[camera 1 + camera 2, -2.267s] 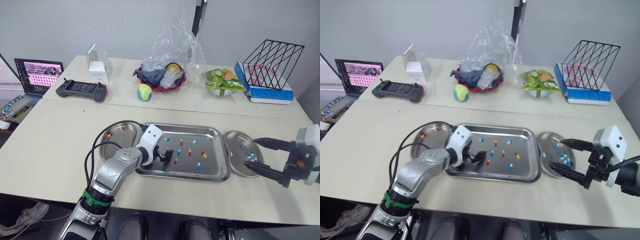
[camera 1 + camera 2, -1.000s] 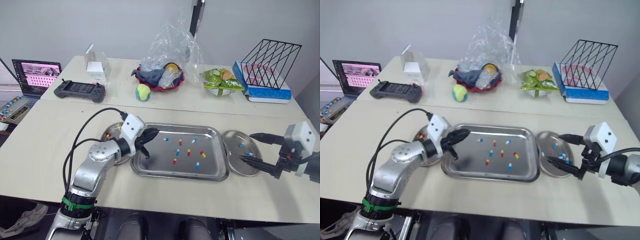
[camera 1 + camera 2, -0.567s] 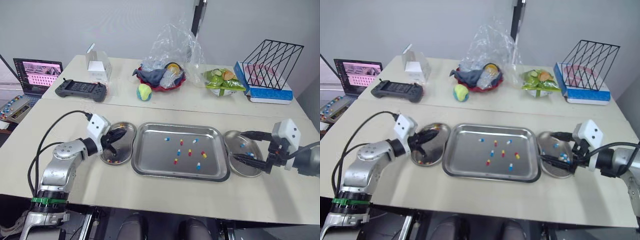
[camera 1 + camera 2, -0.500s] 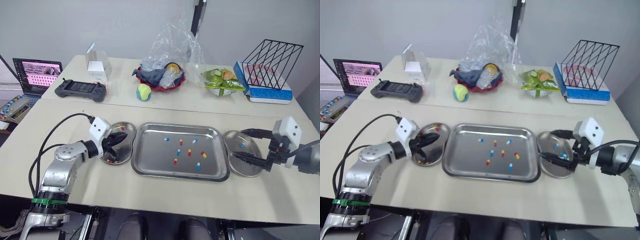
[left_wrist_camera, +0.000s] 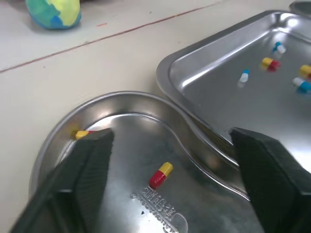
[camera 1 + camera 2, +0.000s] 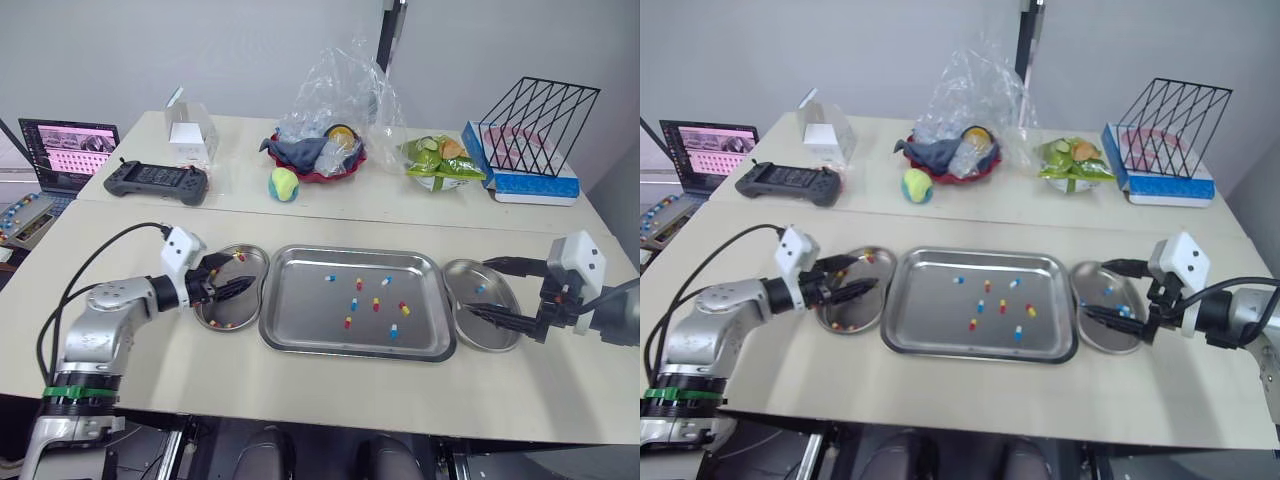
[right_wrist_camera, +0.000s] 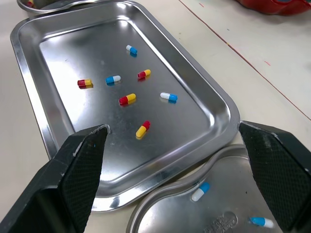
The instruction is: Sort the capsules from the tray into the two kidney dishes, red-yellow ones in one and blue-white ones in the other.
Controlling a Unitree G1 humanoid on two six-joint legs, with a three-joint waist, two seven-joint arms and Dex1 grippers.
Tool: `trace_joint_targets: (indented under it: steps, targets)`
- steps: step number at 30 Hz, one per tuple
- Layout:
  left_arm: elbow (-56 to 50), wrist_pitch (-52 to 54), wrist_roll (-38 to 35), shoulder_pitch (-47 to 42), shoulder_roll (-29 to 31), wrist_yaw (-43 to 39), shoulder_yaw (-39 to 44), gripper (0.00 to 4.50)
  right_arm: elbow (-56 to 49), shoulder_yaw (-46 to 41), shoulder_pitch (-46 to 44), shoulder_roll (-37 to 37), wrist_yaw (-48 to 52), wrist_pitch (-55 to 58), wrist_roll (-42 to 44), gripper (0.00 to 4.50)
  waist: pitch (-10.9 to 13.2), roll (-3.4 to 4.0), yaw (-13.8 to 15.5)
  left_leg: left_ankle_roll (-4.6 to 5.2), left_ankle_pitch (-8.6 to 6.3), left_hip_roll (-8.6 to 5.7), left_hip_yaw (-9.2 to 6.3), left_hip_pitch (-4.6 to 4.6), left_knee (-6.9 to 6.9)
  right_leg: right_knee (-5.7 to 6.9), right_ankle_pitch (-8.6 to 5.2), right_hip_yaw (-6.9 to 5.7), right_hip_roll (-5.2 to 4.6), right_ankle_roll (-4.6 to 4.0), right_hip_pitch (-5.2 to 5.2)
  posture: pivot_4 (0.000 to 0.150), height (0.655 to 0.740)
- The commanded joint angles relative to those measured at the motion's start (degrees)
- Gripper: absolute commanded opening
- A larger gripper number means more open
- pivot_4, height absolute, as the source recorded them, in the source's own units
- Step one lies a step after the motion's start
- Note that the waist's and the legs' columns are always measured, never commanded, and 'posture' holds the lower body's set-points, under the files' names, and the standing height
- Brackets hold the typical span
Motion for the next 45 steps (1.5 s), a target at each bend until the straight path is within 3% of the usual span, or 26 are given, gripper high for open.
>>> trace_joint_targets:
  steps: [1,6,10,19,25,30,33,45]
  targets:
    - [2.5,-7.6,-2.7,-1.6,2.6,-3.3,7.4,4.48,4.3,-3.4,-1.6,0.1,0.7,-1.4,1.7,4.50,0.0,0.00,-0.2,0.00,0.00,0.00,0.00,0.00,0.00,0.00,0.00,0.00,0.00,0.00,0.00,0.150,0.6934]
    - [6.3,-11.9,-5.2,2.5,6.9,-9.4,13.8,4.48,16.1,-4.5,-4.0,0.8,0.1,-7.1,-0.9,4.50,0.0,0.01,-0.4,0.00,0.00,0.00,0.07,0.00,-0.01,-0.03,0.00,0.02,-0.01,0.00,-0.02,0.150,0.6934]
    - [8.4,-8.9,-8.9,5.2,8.5,-10.6,19.2,4.48,25.4,-4.3,-7.2,1.2,-2.3,-11.4,-4.0,4.50,0.0,0.01,-0.5,0.00,0.00,0.03,0.10,0.00,-0.01,-0.01,-0.01,0.03,-0.01,0.02,-0.04,0.150,0.6934]
    - [9.2,-11.2,-9.2,11.2,9.8,-12.5,22.5,4.48,33.2,-3.2,-10.2,3.0,-4.3,-17.3,-6.8,4.50,0.0,0.03,-0.9,-0.01,0.00,0.09,0.12,0.00,-0.01,0.02,-0.02,0.05,-0.02,0.03,-0.07,0.150,0.6934]
    - [9.1,-12.2,-9.2,11.6,9.6,-12.6,22.3,4.48,33.8,-2.7,-11.0,3.2,-4.5,-17.0,-7.4,4.50,0.0,0.03,-1.1,-0.01,0.00,0.10,0.12,0.00,-0.03,0.04,-0.02,0.05,-0.02,0.03,-0.09,0.150,0.6934]
    - [9.2,-12.4,-9.0,11.2,9.2,-12.4,21.8,4.48,34.0,-0.9,-12.9,2.2,-6.4,-6.7,-6.6,4.50,0.0,0.04,-1.5,-0.01,0.00,0.10,0.13,0.00,-0.03,0.05,-0.02,0.06,-0.02,0.03,-0.09,0.150,0.6934]
    - [9.2,-12.4,-8.8,11.2,9.1,-12.1,21.6,4.48,31.7,-1.7,-12.2,1.6,-3.6,-0.1,-3.2,4.50,0.0,0.04,-1.6,-0.01,0.00,0.12,0.12,0.00,-0.04,0.05,-0.02,0.05,-0.02,0.02,-0.09,0.150,0.6934]
    - [7.7,-11.3,-9.3,12.3,8.4,-11.7,21.5,4.48,21.4,0.1,-14.4,1.9,-3.9,4.6,-2.3,4.50,0.0,0.06,-1.8,-0.02,-0.01,0.33,0.39,0.01,-0.04,0.10,-0.02,0.12,-0.01,0.01,-0.24,0.150,0.6934]
